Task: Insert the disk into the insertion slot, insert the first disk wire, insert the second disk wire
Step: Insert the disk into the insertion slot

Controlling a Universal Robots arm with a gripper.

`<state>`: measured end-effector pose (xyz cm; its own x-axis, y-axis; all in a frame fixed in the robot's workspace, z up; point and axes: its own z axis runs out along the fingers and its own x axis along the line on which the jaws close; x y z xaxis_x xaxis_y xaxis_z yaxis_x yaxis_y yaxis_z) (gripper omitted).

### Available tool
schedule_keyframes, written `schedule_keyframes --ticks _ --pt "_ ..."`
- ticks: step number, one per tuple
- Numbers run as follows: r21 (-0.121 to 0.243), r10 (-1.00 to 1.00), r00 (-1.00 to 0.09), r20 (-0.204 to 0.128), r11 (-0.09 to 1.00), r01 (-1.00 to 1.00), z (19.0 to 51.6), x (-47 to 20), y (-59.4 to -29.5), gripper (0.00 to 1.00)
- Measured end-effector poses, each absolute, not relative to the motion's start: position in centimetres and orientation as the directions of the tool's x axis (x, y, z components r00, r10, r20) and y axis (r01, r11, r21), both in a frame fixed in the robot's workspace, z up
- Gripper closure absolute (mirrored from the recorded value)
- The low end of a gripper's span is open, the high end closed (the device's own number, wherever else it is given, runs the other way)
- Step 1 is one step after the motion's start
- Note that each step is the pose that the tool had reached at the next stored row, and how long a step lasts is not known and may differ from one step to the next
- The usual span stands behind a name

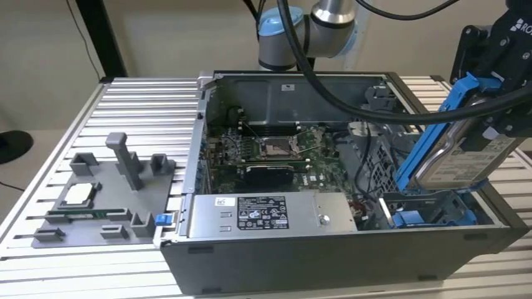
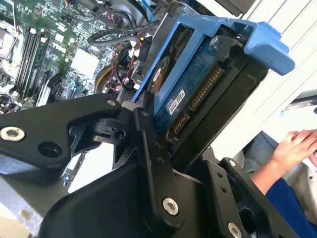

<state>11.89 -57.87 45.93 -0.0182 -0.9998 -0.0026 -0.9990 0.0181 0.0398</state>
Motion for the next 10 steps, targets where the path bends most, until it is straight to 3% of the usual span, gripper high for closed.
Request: schedule_keyframes --ticks 10 --pt "0.040 -1.000 -0.018 -0.002 0.018 -0.999 45.92 11.89 -57.87 1.00"
